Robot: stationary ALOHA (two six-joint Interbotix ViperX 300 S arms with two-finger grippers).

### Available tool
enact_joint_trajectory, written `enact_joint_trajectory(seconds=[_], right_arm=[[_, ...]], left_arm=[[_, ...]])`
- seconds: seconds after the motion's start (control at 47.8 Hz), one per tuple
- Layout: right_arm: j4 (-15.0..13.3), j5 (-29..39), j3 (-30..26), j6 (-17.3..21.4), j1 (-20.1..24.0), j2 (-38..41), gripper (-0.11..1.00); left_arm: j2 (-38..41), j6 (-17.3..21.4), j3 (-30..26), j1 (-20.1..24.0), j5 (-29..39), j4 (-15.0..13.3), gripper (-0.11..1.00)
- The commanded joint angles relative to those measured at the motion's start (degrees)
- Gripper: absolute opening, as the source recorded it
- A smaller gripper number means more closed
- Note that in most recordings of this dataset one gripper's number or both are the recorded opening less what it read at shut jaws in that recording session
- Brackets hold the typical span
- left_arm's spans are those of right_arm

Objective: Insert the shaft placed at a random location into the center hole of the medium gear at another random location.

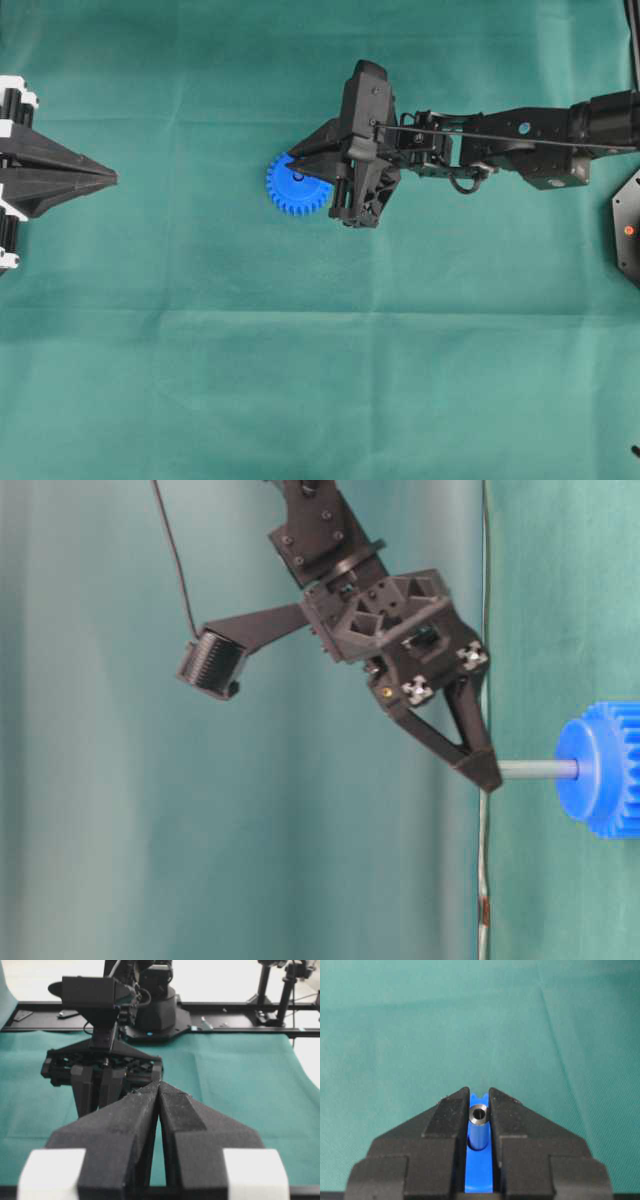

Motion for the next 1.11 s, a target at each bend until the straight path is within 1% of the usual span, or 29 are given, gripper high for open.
enact_joint_trajectory(seconds=[0.0, 0.46, 1.088], right_arm=[[0.44, -0.44, -1.49, -0.18, 0.18, -0.53, 0.12], [0.44, -2.02, -1.49, -0.18, 0.18, 1.85, 0.12], [0.44, -2.11, -2.02, -0.09, 0.18, 4.13, 0.12]], left_arm=[[0.44, -0.09, -1.23, -0.09, -0.26, 0.18, 0.00], [0.44, -0.09, -1.23, -0.18, -0.26, 0.18, 0.00], [0.53, -0.09, -1.23, -0.09, -0.18, 0.18, 0.00]])
